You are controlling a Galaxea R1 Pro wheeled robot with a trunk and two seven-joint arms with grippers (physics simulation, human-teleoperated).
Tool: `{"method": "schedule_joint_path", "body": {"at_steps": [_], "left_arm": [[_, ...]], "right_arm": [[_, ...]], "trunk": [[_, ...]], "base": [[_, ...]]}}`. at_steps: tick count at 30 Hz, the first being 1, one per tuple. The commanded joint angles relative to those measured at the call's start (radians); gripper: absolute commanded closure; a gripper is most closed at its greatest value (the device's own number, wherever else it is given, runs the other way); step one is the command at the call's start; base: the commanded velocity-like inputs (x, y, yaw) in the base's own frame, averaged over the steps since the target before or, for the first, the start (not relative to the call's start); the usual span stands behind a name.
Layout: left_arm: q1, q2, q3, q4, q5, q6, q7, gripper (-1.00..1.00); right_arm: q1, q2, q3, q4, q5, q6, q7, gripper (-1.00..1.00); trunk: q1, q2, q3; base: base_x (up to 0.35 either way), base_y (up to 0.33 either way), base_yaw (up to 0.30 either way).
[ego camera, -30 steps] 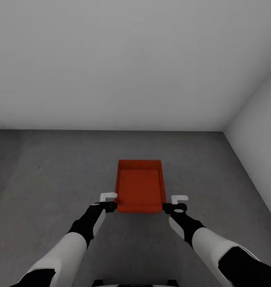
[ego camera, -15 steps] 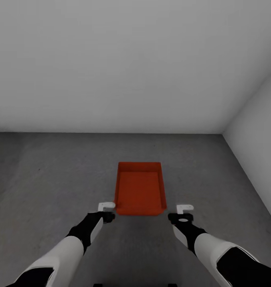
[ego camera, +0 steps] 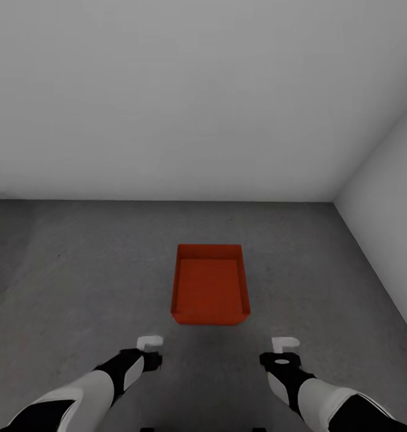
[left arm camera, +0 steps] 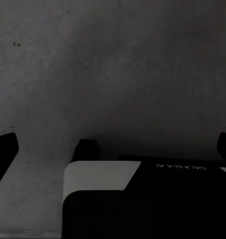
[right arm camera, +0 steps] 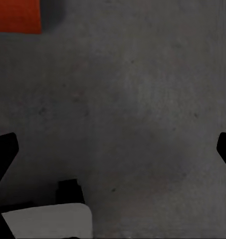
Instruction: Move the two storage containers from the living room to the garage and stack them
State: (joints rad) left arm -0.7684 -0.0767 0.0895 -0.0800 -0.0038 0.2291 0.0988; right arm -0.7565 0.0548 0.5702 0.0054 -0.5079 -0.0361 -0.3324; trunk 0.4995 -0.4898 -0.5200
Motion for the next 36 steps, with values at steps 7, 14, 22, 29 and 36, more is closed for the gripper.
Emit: {"method": "schedule_joint_path", "body": {"at_steps": [7, 14, 22, 29, 36], "left_arm": [[0.008, 0.043, 0.008, 0.073, 0.010, -0.011, -0.002, -1.00], [0.010, 0.056, 0.009, 0.078, 0.023, -0.013, -0.012, -1.00], [0.029, 0.100, 0.008, 0.079, 0.039, -0.027, -0.013, -1.00], [0.100, 0.135, 0.007, 0.079, 0.040, -0.047, -0.013, -1.00], [0.164, 0.135, 0.007, 0.079, 0.038, -0.119, -0.011, -1.00]], "right_arm": [[0.130, 0.004, 0.010, 0.001, -0.008, -0.005, -0.002, -1.00], [0.200, 0.004, 0.010, 0.001, -0.009, -0.022, -0.002, -1.00], [0.238, 0.000, 0.010, 0.004, -0.009, -0.056, 0.005, -1.00], [0.300, -0.008, 0.010, 0.005, -0.008, -0.066, 0.007, -1.00], [0.385, -0.011, 0.011, 0.008, 0.003, -0.079, 0.006, -1.00]], "trunk": [[0.000, -0.001, -0.001], [0.000, -0.001, -0.001], [0.000, -0.001, -0.001], [0.000, -0.001, -0.001], [0.000, -0.001, -0.001]], "base": [[0.000, 0.000, 0.000], [-0.185, 0.000, 0.000], [-0.336, 0.000, 0.000], [-0.345, 0.000, 0.000], [-0.156, 0.000, 0.000]]}}
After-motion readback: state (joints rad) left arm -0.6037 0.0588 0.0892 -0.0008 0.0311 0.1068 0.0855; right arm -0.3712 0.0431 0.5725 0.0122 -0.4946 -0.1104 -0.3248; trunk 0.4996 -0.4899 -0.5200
